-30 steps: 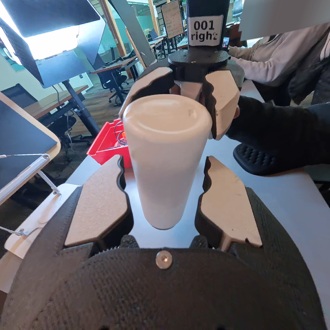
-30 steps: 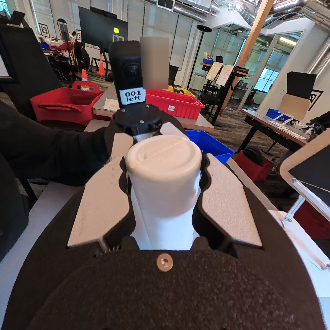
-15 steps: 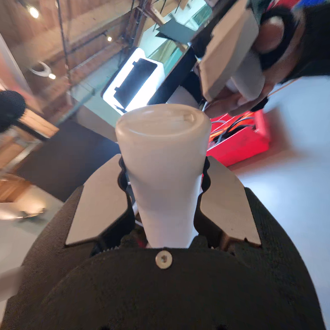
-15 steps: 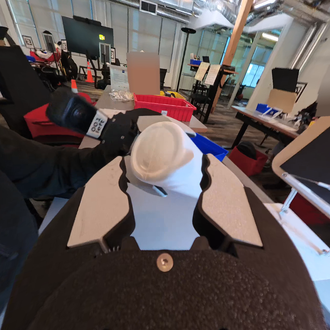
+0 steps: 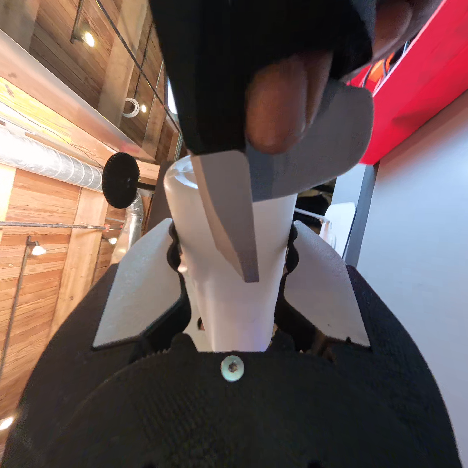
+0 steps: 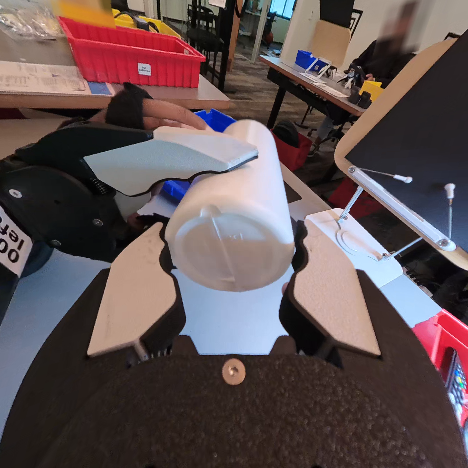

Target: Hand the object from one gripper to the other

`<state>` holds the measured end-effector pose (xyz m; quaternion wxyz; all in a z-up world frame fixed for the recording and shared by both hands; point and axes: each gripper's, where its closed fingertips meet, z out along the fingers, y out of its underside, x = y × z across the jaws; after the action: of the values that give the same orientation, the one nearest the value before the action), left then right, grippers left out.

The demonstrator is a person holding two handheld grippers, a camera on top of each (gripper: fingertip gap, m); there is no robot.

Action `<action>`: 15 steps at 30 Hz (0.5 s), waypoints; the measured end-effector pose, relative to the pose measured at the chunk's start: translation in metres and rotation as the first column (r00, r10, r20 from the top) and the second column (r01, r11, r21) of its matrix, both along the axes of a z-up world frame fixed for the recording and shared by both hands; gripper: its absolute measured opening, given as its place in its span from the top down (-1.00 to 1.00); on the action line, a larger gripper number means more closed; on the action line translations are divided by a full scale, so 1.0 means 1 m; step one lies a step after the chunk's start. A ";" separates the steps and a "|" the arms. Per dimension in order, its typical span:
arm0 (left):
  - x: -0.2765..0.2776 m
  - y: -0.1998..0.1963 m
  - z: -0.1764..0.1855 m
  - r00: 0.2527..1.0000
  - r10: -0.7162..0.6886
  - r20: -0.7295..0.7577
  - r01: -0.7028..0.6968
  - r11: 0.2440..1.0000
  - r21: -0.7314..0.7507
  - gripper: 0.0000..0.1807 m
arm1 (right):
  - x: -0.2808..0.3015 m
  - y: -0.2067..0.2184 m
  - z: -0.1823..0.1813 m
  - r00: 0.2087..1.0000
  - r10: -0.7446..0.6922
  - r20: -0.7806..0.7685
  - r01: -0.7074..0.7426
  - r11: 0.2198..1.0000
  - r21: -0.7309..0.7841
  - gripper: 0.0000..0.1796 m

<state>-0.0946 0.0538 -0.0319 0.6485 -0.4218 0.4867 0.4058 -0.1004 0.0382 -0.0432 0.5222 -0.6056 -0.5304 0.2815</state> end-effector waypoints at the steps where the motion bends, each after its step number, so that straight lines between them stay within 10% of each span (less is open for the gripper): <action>1: -0.001 0.002 -0.002 1.000 0.002 -0.006 -0.002 1.000 0.004 0.08 | 0.000 0.001 -0.002 1.000 0.005 0.002 -0.006 1.000 0.005 -0.05; 15: 0.004 -0.001 -0.006 0.932 -0.116 0.344 0.227 0.926 -0.302 0.04 | 0.032 0.027 0.017 0.953 0.154 -0.262 -0.205 0.962 -0.178 -0.02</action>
<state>-0.0908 0.0528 -0.0375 0.6704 -0.5416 0.4727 0.1836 -0.0683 0.0648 -0.0257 0.4913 -0.5653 -0.4830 0.4537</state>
